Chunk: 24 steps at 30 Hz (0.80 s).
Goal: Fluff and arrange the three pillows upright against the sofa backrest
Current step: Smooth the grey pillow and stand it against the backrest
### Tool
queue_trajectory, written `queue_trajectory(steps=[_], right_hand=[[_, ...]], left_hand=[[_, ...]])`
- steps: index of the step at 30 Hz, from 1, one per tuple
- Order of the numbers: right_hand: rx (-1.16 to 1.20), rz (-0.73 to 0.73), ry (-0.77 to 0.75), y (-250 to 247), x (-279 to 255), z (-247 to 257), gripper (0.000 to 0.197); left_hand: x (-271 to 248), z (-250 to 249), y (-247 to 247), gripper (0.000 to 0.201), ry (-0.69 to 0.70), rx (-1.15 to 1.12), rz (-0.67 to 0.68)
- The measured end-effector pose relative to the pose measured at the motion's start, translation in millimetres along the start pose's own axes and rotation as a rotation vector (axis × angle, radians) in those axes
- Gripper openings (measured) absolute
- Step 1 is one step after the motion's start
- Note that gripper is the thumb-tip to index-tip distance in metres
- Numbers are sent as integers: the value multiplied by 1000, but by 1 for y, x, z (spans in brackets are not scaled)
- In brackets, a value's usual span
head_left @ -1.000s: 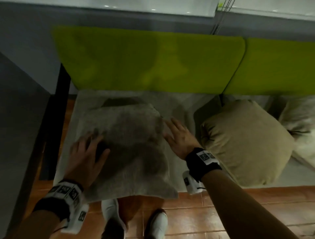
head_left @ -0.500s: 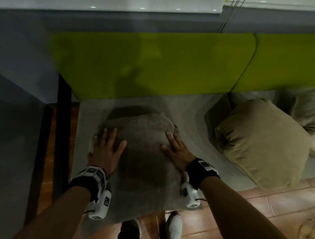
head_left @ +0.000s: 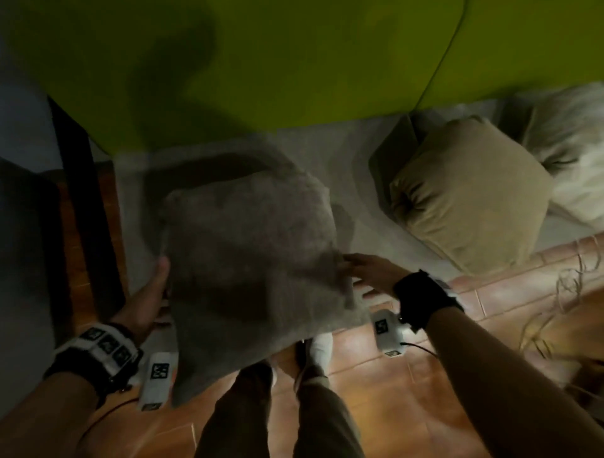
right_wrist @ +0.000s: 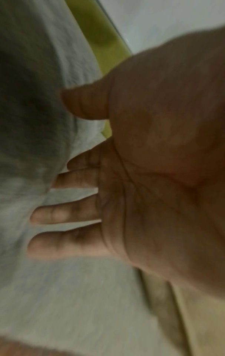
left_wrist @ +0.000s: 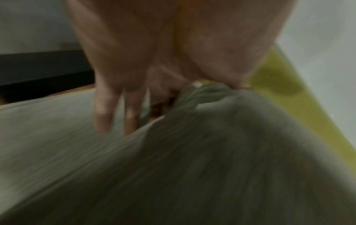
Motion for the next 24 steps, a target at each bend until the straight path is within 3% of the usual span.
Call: queue_trajectory(steps=[1, 4, 9, 11, 13, 14, 16, 18, 21, 24], right_hand=[[-29, -29, -58, 9, 4, -8, 56], [-213, -209, -281, 23, 11, -9, 52], [-174, -242, -439, 16, 2, 0, 41], [-202, -351, -511, 12, -1, -3, 54], [-333, -485, -640, 19, -8, 0, 68], [-430, -494, -731, 29, -10, 3, 72], [-635, -387, -855, 56, -9, 5, 78], [-670, -255, -755, 74, 8, -7, 78], [-414, -171, -499, 66, 37, -32, 76], [-216, -143, -451, 46, 41, -55, 73]], left_hand=[[1, 8, 6, 94, 5, 10, 34], [13, 14, 16, 105, 106, -10, -106], [-17, -11, 31, 93, 261, -101, -251], [-29, -5, 34, 83, 345, -16, -439], [-42, 10, 46, 75, 575, 63, -593], [-47, 17, 59, 78, 661, 130, -580], [-49, 32, 88, 87, 635, 348, -429], [-37, 45, 103, 96, 573, 520, -336], [-16, 56, 101, 93, 598, 572, -366], [-24, 66, 99, 68, 575, 310, -475]])
Point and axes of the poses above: each hand's wrist, its own x-axis towards the middle knuckle, its own y-axis out of the palm, z = x × y, the point moved 1 cm from there along x, towards the middle knuckle, and after that the axes turned 3 degrees about -y, right-handed, at the moved point
